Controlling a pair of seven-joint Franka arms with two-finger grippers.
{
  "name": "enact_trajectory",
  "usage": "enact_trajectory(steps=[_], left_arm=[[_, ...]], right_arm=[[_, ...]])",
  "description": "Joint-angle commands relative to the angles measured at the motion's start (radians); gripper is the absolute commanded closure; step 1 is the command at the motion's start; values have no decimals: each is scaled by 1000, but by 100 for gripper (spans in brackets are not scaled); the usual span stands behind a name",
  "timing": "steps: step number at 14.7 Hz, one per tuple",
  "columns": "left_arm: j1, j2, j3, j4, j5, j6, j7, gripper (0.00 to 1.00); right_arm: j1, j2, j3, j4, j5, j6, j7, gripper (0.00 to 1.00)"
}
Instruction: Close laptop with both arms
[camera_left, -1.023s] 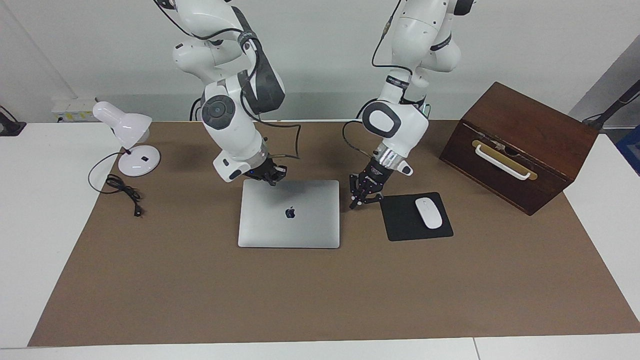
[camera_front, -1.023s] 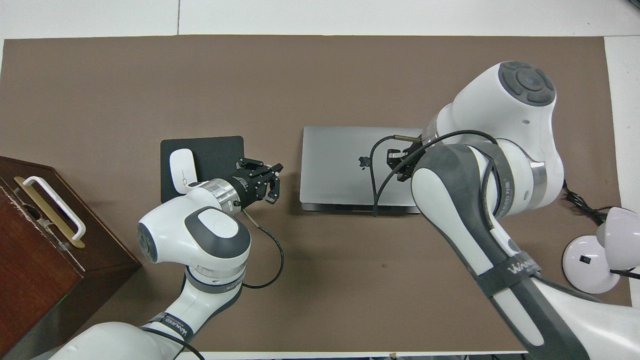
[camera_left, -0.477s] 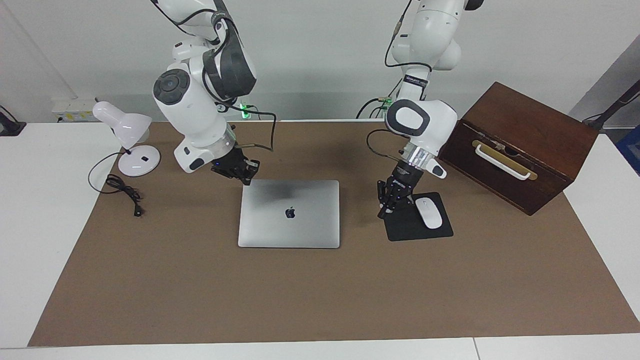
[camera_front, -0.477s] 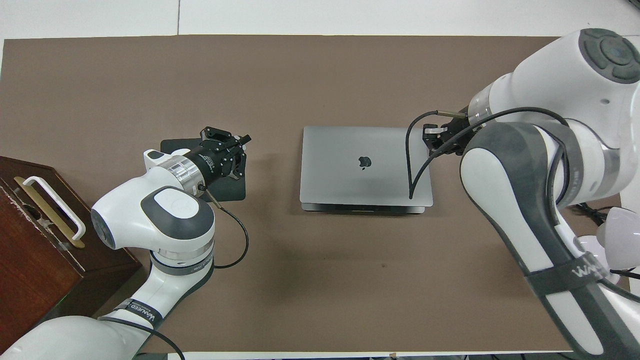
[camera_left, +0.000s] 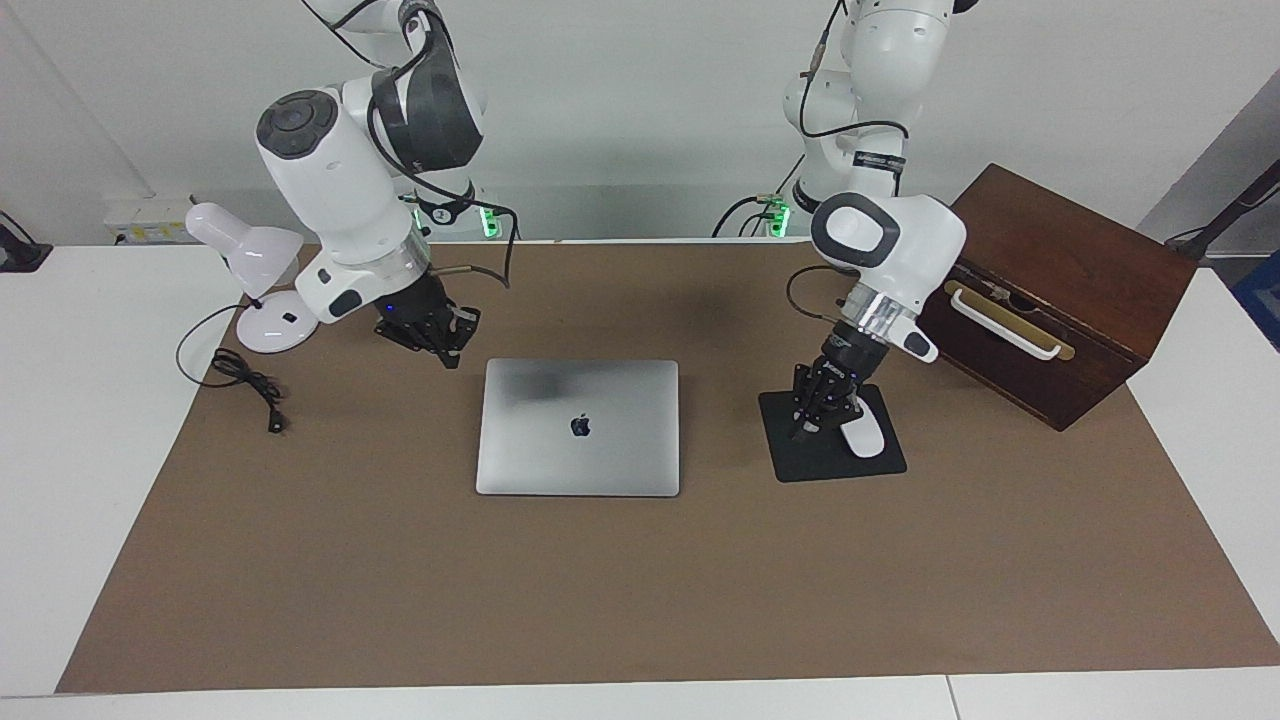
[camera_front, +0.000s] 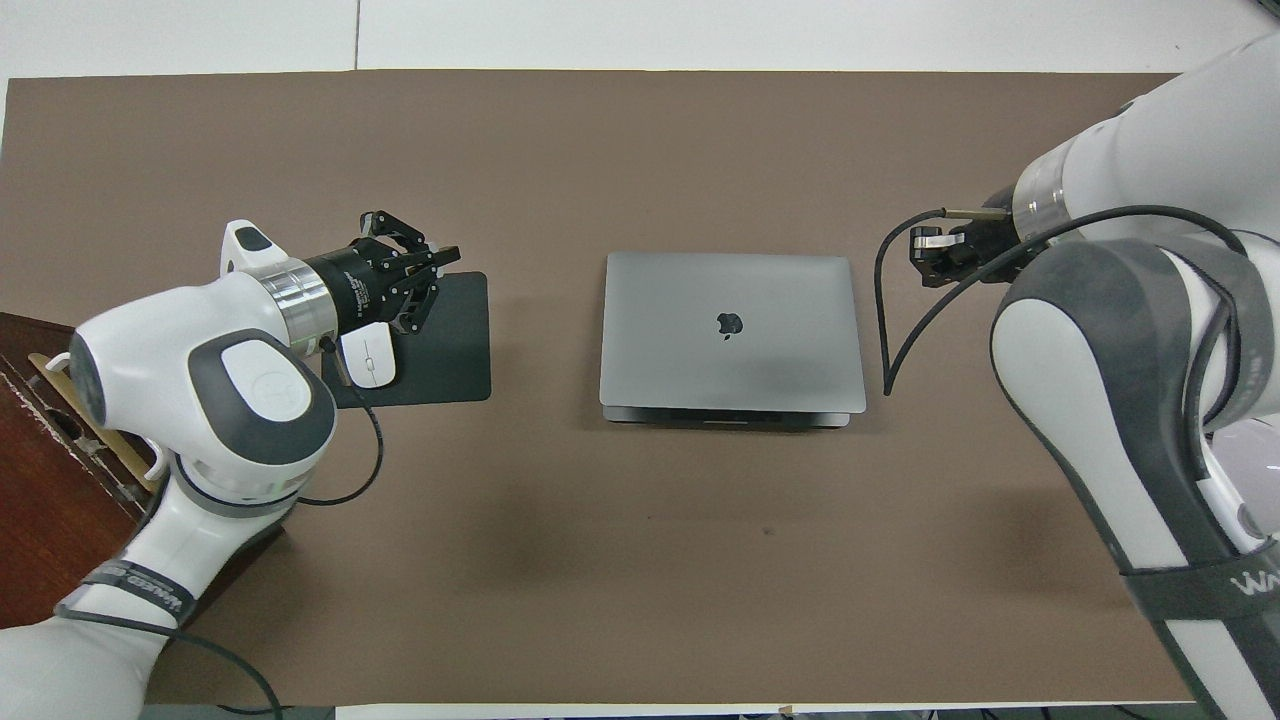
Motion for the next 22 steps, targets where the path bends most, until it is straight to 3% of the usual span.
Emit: enact_trajectory(steps=[1,5,9,11,12,15,18,20,22], left_arm=[[99,-4,1,107,221,-247,16,100],[148,-35,11,154,429,-407,31,100],[182,-33,22,256,644,-687,128,100],[211,-39,30,269,663,-734,252,100],[225,-56,36,270,674,-757,321,100],[230,-97,39,264,755,-777,429,94],[230,-136,39,263,799,-826,473,87],[227,-156,39,263,812,-837,472,80],[216,-182,38,261,913,-846,475,75]], right_arm=[[-15,-23,6,11,-45,-13,-42,100],[-16,-49,6,33,-137,-17,-62,100],[-38,-90,6,33,-159,-60,-70,97],[-42,-107,6,33,-159,-77,-72,77],[-53,-116,6,33,-159,-79,-72,72],[-67,-133,6,31,-153,-85,-72,31],[-76,-159,6,31,-153,-131,-72,0],[-84,-167,-11,33,-159,-144,-111,0],[-97,-169,-25,33,-157,-143,-167,0]])
